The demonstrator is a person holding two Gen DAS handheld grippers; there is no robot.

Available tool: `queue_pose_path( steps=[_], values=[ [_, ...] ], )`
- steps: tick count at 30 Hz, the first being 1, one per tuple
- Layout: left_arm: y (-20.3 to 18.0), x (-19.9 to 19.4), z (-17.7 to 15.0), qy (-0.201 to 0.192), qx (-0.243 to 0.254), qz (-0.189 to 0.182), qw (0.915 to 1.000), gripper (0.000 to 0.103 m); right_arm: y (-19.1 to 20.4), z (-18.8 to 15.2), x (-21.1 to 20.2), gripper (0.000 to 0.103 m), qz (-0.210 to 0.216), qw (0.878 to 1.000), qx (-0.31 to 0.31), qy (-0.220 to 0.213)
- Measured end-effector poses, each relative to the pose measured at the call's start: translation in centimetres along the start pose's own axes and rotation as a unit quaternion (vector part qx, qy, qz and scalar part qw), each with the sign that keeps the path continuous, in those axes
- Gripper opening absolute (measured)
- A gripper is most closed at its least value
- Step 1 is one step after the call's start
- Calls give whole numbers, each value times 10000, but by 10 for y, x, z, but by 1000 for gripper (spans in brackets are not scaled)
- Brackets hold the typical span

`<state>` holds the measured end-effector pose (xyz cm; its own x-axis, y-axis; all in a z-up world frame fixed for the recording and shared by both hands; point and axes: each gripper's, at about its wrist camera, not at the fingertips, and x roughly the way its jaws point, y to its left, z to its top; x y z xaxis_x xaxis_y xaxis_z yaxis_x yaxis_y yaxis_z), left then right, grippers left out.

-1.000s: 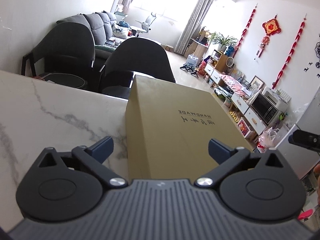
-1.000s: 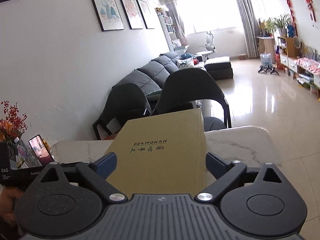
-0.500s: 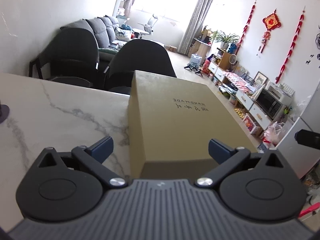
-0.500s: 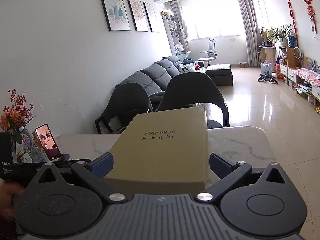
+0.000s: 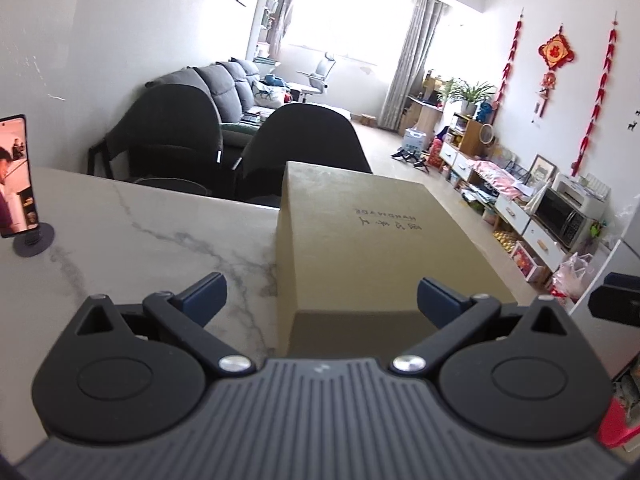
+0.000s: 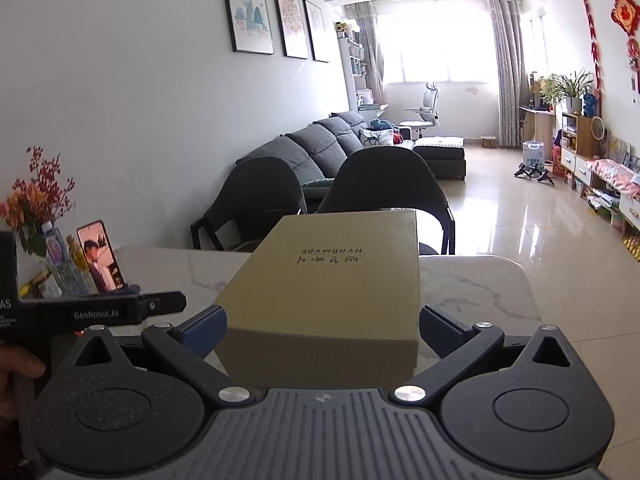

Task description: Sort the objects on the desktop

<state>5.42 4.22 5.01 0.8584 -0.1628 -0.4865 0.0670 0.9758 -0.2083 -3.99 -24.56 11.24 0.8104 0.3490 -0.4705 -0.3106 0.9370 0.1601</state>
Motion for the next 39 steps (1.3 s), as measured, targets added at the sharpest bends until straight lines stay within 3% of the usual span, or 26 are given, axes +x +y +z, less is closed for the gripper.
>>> queue_pose_path(
  steps=[5, 16, 25, 33, 39],
  values=[
    [-10, -3, -16, 254, 98, 283, 9992, 103, 5, -16, 2, 103, -409, 9991, -62, 133],
    [-15, 4, -45, 821, 187, 509, 9951, 103, 20, -55, 14, 103, -514, 9984, 23, 245],
    [-25, 5, -56, 960, 165, 620, 9933, 103, 11, -73, 13, 103, -582, 9972, 409, 229],
    [-33, 23, -75, 1166, 297, 776, 9897, 103, 1, -91, 24, 103, -1028, 9930, 474, 339],
    [-37, 34, -83, 1067, 329, 886, 9898, 103, 0, -105, 41, 103, -1246, 9902, 393, 488]
  ],
)
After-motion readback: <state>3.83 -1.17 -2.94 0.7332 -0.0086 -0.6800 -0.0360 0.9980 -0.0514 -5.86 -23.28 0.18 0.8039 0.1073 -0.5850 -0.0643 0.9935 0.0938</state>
